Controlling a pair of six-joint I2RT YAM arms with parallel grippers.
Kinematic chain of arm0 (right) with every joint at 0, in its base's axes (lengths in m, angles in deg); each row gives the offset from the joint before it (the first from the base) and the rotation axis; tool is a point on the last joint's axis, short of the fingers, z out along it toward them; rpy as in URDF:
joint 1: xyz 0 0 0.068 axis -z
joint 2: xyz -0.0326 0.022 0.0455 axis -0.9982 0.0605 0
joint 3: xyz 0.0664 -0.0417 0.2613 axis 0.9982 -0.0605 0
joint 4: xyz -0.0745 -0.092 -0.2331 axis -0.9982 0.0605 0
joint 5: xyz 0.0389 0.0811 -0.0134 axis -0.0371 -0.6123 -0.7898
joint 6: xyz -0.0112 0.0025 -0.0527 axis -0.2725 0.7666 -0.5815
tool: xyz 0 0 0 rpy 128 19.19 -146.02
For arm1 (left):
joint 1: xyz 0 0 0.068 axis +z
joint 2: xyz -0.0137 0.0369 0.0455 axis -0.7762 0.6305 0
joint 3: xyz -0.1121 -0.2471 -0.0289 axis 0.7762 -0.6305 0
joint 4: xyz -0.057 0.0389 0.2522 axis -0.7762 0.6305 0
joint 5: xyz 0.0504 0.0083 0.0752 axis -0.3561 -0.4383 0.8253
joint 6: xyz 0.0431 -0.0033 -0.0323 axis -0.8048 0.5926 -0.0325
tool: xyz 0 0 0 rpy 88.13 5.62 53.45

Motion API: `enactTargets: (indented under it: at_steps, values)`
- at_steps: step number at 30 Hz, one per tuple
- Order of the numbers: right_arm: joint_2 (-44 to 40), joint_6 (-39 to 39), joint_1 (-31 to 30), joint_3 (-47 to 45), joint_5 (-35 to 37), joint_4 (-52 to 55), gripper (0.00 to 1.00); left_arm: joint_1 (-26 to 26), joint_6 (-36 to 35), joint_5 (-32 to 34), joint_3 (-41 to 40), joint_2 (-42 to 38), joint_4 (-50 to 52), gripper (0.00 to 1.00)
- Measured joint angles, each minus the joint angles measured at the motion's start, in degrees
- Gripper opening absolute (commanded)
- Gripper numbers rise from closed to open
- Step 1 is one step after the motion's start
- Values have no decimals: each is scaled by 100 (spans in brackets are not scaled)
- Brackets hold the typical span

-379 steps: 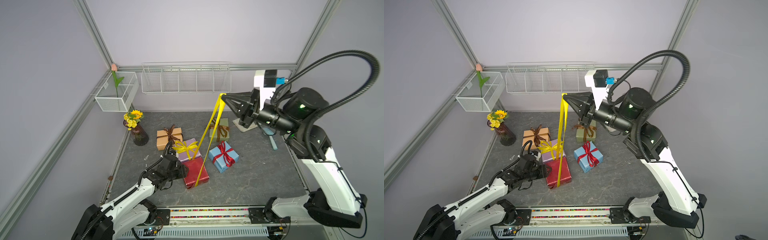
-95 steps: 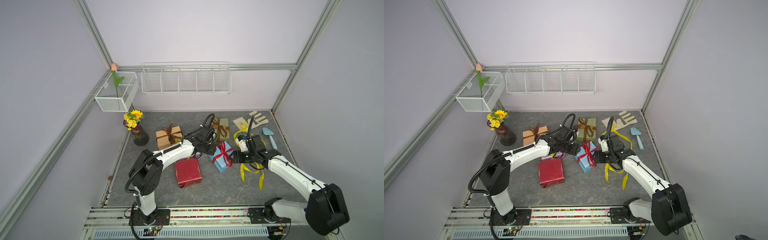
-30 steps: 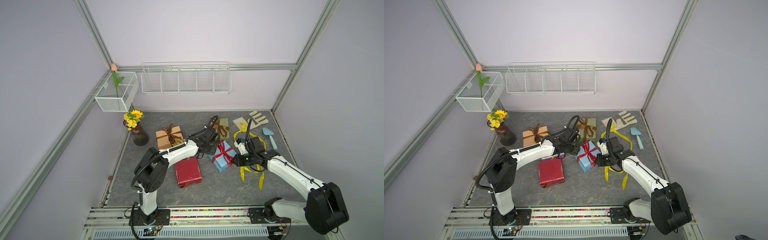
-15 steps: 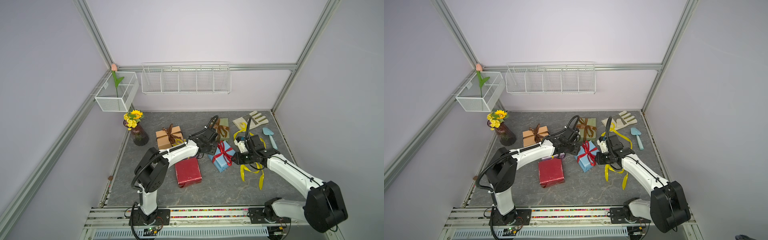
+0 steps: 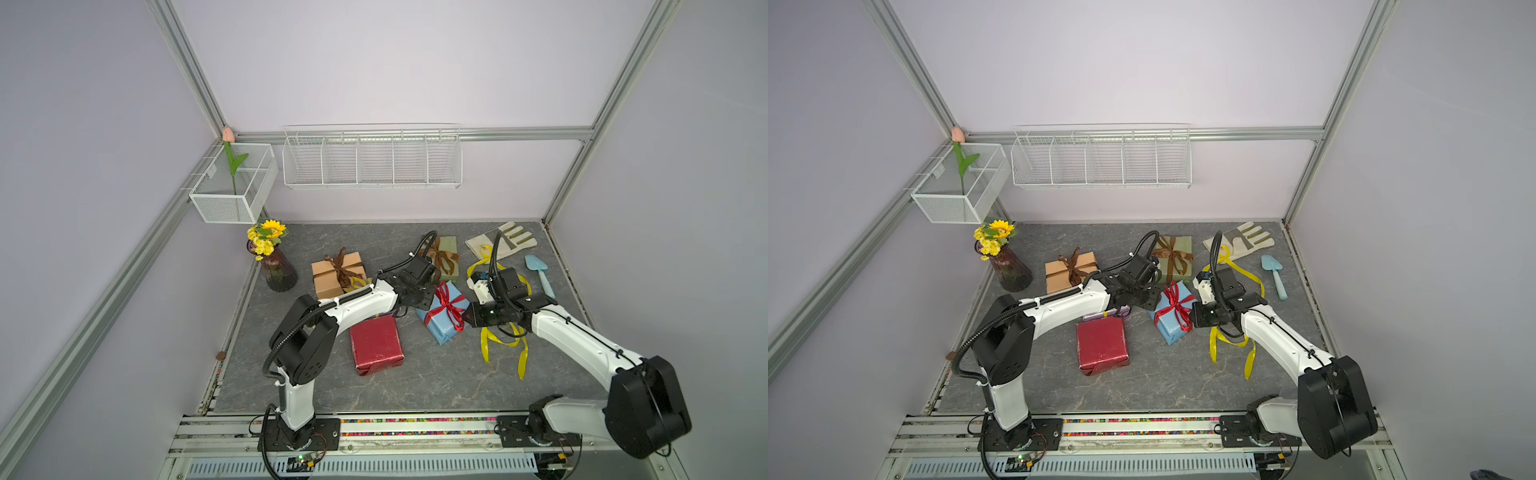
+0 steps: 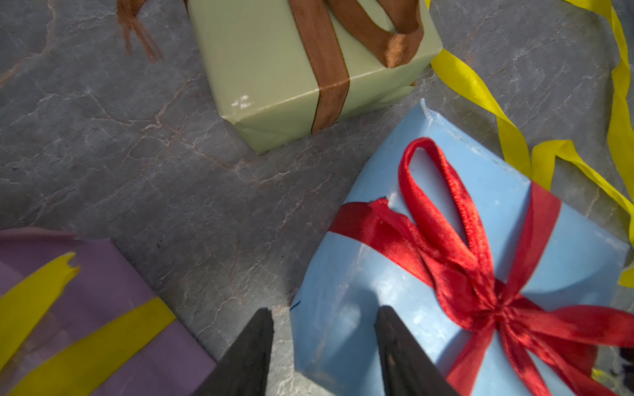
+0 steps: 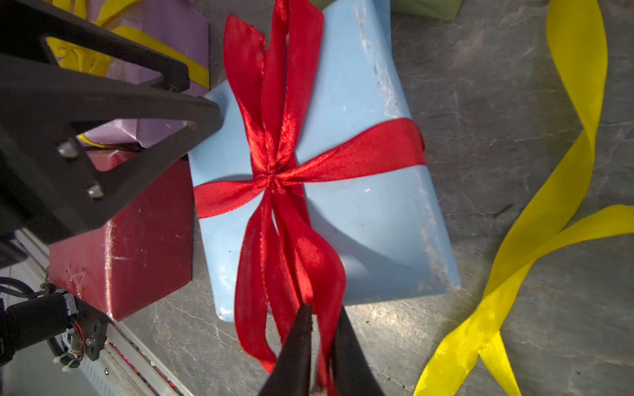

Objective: Untie the ribbon bows on the gift boxes
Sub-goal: Untie the ribbon from the gift box.

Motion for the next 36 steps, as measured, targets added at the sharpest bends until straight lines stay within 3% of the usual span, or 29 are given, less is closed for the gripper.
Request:
enactTargets:
  at_steps: [3,20,36]
  values:
    - [-2,-35,0,87,59,4,7,0,0,2,-2,2,0,51]
    - [-660,-258,0,671,247,544,7,-37,4,61,-9,42,-155,50]
    - [-1335,-599,61,2000,754,1158,7,-70,7,105,-105,59,-407,50]
